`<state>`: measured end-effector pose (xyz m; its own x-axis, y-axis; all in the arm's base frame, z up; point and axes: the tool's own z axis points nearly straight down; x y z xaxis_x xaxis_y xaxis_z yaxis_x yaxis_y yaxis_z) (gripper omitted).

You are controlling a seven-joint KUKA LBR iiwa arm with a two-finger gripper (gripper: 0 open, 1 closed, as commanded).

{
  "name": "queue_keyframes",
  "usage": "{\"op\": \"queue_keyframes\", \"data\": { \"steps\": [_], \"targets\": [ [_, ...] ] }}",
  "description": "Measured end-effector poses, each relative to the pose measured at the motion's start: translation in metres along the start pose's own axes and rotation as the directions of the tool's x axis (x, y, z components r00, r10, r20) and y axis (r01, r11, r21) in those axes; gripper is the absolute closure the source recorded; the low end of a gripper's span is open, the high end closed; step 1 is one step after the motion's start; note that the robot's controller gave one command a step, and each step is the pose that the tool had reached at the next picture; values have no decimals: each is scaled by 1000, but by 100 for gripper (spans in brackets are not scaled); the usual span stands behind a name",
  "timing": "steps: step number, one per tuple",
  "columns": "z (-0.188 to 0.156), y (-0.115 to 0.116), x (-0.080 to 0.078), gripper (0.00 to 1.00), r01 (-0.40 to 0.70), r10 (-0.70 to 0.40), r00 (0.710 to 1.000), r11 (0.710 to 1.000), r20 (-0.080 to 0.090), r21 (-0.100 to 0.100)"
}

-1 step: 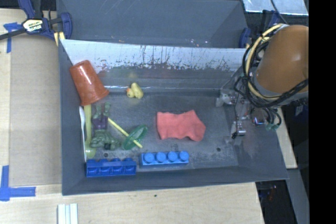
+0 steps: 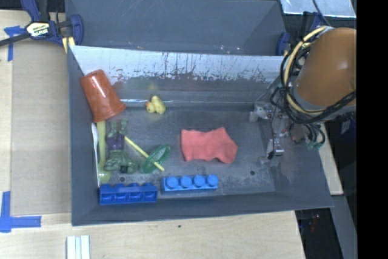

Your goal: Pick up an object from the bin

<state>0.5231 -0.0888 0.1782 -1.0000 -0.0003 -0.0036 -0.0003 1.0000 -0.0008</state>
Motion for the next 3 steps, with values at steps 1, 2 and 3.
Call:
{"op": "queue_keyframes", "data": {
  "steps": [1, 2, 3],
  "targets": [
    [54, 9, -30, 0, -12, 12, 1000, 1000, 8, 1],
    [96, 44, -66, 0, 23, -23, 1000, 1000, 8, 2],
    [106, 83, -50, 100, 108, -108, 994, 994, 12, 3]
  ]
}}
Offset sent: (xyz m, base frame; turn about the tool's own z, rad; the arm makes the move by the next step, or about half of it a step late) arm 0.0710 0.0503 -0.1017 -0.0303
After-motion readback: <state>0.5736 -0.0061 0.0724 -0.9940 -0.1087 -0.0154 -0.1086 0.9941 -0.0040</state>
